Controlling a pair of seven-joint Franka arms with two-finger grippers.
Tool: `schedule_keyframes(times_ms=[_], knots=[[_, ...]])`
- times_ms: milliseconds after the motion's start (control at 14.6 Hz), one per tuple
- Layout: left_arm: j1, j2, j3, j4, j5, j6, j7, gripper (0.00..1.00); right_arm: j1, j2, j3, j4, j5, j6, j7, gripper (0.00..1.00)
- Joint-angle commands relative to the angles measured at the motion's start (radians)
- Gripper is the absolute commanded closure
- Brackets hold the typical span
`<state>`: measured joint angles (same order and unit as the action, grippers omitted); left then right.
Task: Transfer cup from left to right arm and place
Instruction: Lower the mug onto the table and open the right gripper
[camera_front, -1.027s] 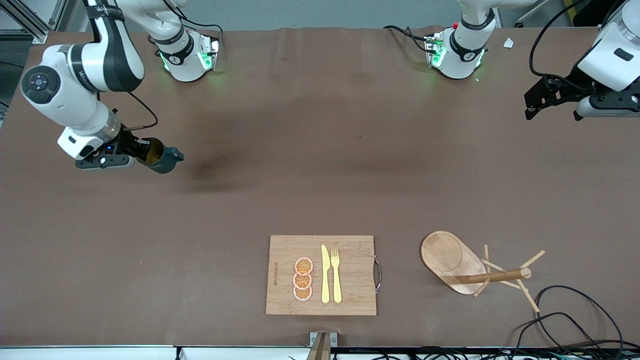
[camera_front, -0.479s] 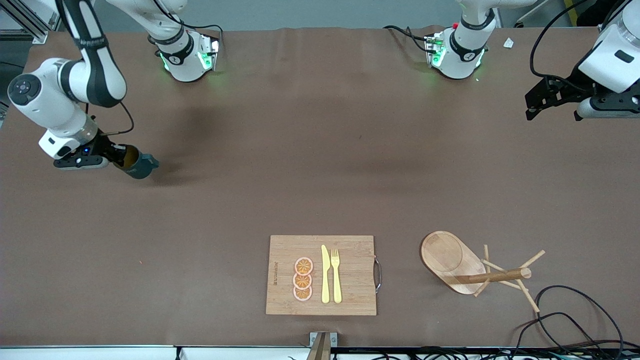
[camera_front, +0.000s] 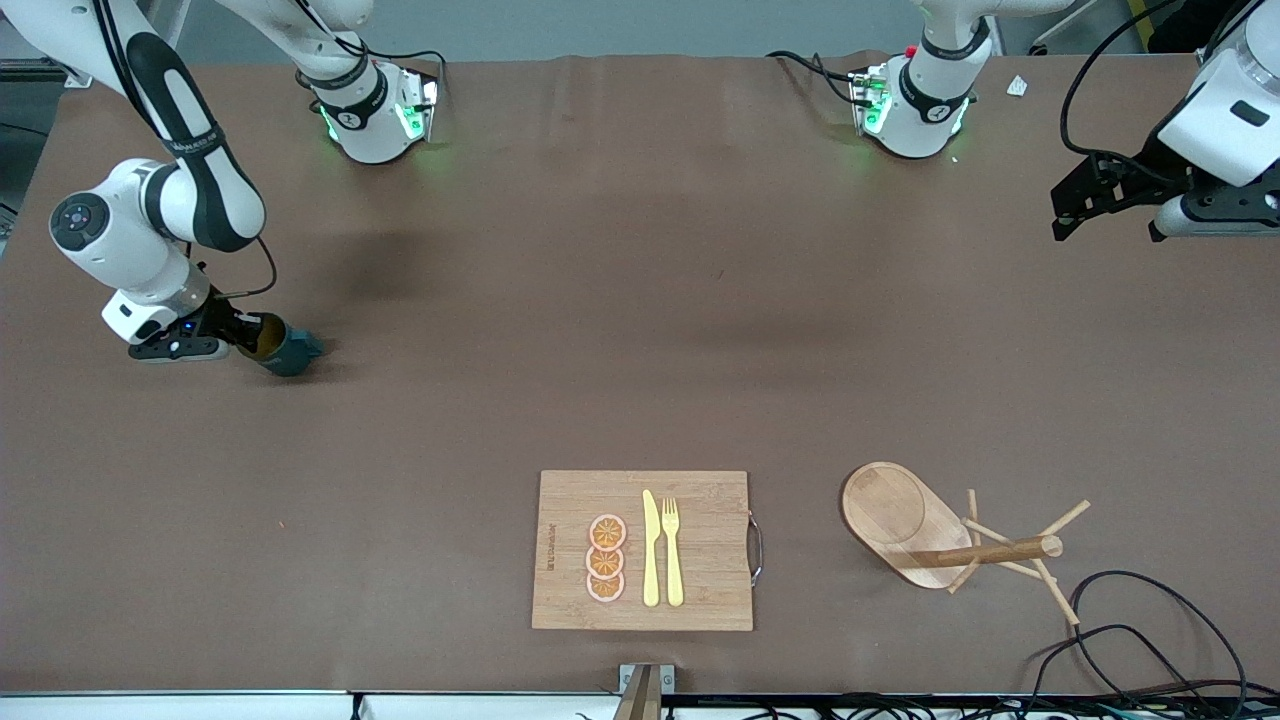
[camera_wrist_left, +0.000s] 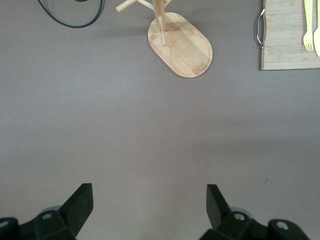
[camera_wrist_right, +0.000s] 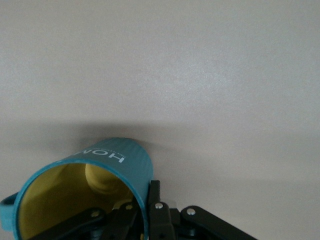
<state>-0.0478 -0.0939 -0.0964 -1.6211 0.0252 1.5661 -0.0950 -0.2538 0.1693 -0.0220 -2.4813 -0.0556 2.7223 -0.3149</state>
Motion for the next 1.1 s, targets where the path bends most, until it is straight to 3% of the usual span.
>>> schedule_keyframes(times_ms=[0, 68, 137, 411, 822, 1027], knots=[[0.008, -0.01, 0.001, -0.003, -0.013, -0.009, 0.006, 0.0, -0.025, -0.002, 0.016, 0.012, -0.009, -0.006, -0.001, 0.81], [0.008, -0.01, 0.001, -0.003, -0.013, -0.011, 0.006, 0.0, -0.033, -0.002, 0.017, 0.013, -0.007, -0.004, -0.016, 0.15], [0.008, -0.01, 0.003, -0.002, -0.013, -0.015, 0.008, 0.0, -0.042, -0.002, 0.019, 0.015, -0.006, -0.006, -0.036, 0.0], [0.008, -0.014, 0.006, 0.0, -0.005, -0.034, 0.008, 0.0, -0.051, -0.011, 0.022, 0.035, 0.003, -0.044, -0.05, 0.0], [0.006, -0.018, 0.006, 0.0, -0.007, -0.035, 0.009, 0.0, -0.042, -0.096, 0.025, 0.29, 0.095, -0.525, -0.049, 0.0], [0.008, -0.02, 0.006, 0.0, -0.011, -0.035, 0.011, 0.0, -0.038, -0.141, 0.027, 0.335, 0.095, -0.595, -0.041, 0.0]])
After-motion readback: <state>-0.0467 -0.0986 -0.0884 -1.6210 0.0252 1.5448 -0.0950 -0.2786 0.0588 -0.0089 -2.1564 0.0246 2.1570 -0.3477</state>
